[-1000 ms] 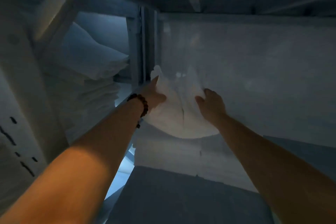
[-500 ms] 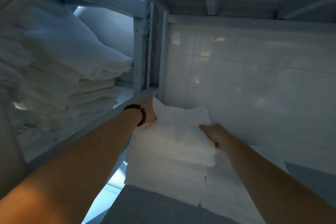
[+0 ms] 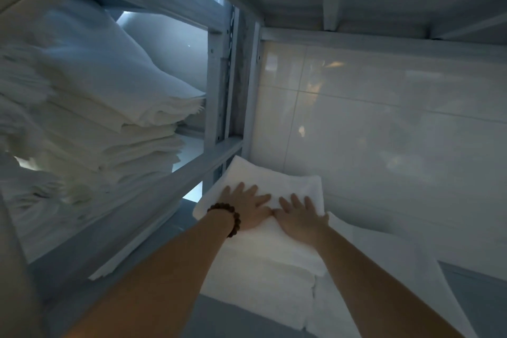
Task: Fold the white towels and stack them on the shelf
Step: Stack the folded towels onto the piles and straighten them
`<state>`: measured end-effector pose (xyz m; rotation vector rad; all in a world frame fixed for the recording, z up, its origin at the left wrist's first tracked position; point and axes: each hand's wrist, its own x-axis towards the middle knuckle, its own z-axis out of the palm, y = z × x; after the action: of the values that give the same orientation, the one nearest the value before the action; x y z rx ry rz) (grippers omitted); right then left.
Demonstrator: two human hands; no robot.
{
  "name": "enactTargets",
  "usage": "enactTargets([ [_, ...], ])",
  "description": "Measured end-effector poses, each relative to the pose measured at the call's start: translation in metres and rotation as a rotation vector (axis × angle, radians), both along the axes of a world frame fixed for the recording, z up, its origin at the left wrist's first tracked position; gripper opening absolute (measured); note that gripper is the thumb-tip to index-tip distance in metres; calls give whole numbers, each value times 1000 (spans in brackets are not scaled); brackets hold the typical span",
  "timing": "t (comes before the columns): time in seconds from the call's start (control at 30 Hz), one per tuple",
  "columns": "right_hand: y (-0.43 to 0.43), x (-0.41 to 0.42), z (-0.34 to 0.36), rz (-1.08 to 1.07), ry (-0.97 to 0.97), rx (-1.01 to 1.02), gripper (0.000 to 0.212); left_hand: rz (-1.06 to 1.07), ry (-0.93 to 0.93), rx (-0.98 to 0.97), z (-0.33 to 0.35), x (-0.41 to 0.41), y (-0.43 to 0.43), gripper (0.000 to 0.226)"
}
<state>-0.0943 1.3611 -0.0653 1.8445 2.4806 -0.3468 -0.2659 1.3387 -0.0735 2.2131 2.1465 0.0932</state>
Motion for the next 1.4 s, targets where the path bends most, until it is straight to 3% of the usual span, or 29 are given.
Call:
enactTargets([
  [0.23, -16, 18, 3, -40, 107, 21, 61, 78, -10, 17, 12, -13, -25, 59],
  [0.43, -81, 42, 15, 4, 191, 48, 53, 114, 23, 76, 24, 3, -89, 53],
  [0.67, -162, 73, 26, 40, 262, 69, 57, 77, -299, 43, 27, 44, -170, 61],
  [1.0, -249, 129, 15, -264, 464, 126, 55, -69, -587, 42, 2, 117, -227, 58],
  [1.4, -296, 277, -6, -420, 570, 169, 52, -149, -645, -60, -8, 254, -254, 59],
])
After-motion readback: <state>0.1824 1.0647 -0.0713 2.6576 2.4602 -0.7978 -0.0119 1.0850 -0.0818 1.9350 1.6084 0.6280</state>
